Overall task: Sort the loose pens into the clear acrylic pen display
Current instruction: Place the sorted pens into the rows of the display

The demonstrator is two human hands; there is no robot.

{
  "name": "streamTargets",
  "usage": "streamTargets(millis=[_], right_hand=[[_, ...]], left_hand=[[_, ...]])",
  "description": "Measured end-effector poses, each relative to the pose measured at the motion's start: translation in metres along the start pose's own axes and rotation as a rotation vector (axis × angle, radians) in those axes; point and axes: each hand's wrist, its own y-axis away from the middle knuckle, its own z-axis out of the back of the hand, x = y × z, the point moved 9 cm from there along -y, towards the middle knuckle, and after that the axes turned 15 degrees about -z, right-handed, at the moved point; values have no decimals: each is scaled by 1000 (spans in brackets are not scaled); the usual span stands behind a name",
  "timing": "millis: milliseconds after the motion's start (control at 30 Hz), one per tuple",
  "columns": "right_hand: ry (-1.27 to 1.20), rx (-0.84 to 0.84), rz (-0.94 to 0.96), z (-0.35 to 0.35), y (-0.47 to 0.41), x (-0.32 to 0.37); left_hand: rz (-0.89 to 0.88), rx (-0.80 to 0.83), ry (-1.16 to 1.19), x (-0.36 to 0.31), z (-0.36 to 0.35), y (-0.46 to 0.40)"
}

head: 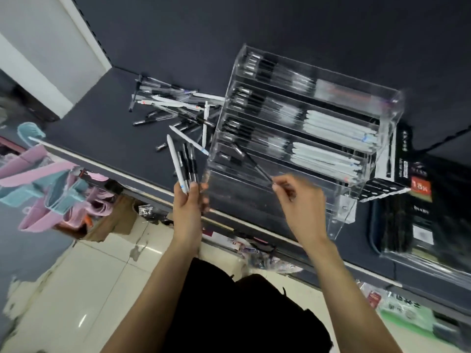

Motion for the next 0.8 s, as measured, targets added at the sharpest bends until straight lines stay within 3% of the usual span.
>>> streamTargets(millis=[333,500,667,800], right_hand=[[409,179,391,-56,-43,13],[430,158,379,-63,-52,15],[380,277,384,-82,-53,26],[415,213,356,-75,-54,34]], left_hand=[[-42,-55,22,0,-1,31],[-37,-69,39,-3,1,26],[-23,-62,57,-6,1,18],[18,-37,133,-2,-9,17]])
